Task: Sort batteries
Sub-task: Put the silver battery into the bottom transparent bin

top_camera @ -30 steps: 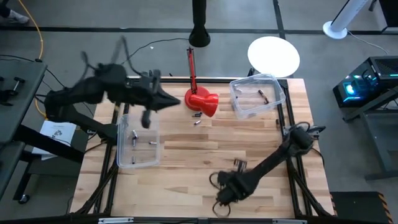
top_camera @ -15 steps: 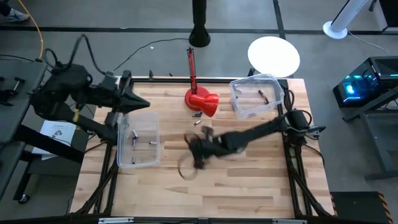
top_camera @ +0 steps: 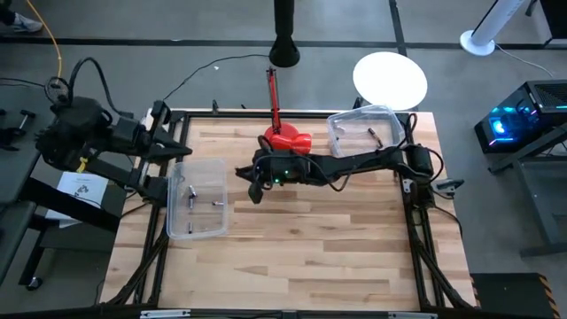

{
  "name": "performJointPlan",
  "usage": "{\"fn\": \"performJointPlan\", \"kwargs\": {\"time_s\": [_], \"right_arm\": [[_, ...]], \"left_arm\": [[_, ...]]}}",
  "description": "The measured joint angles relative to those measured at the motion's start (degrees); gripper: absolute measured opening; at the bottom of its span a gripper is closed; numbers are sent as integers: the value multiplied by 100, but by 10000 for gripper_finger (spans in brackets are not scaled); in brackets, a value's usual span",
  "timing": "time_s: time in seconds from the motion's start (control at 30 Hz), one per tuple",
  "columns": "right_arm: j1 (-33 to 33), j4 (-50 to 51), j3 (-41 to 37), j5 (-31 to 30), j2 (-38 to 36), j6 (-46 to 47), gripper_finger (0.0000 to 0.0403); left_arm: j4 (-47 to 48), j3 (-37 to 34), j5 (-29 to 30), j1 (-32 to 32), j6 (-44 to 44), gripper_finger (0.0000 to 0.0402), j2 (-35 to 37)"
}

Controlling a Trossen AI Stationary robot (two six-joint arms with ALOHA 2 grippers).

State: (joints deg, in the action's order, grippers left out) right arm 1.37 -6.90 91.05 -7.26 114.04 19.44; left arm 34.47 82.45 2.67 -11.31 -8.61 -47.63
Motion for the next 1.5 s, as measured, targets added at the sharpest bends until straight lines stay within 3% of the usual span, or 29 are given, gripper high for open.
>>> {"fn": "performJointPlan", "kwargs": {"time_s": [0.1,0.23,0.4,0.6,0.83,1.0,1.1,1.23,1.37,1.5], "right_arm": [[-2,-203,116,48,216,49,1],[0,-241,848,245,757,-40,1],[-24,7,2034,1011,1611,-261,3],[-27,869,3176,1182,2292,-19,31],[-79,1749,3782,1645,2408,-260,145],[-308,3293,4403,1721,2270,-1290,202],[-508,4056,4072,1683,1736,-1856,209],[-776,5210,3441,1522,947,-2464,210],[-985,5379,2285,1368,-125,-2517,210],[-997,5154,707,943,-1325,-2039,210]], "left_arm": [[-1155,-865,-212,4,-178,0,347],[-2935,-1973,-246,7,-18,0,581],[-4385,-2525,-126,7,236,0,524],[-4558,-2500,397,9,434,0,423],[-4712,-2498,981,7,541,0,285],[-5023,-2500,1159,9,303,0,119],[-5164,-2499,1239,8,106,0,100],[-5071,-2498,1796,12,-23,1,102],[-4763,-2498,2328,217,-132,13,3],[-3956,-2498,2279,775,394,37,-274]]}}
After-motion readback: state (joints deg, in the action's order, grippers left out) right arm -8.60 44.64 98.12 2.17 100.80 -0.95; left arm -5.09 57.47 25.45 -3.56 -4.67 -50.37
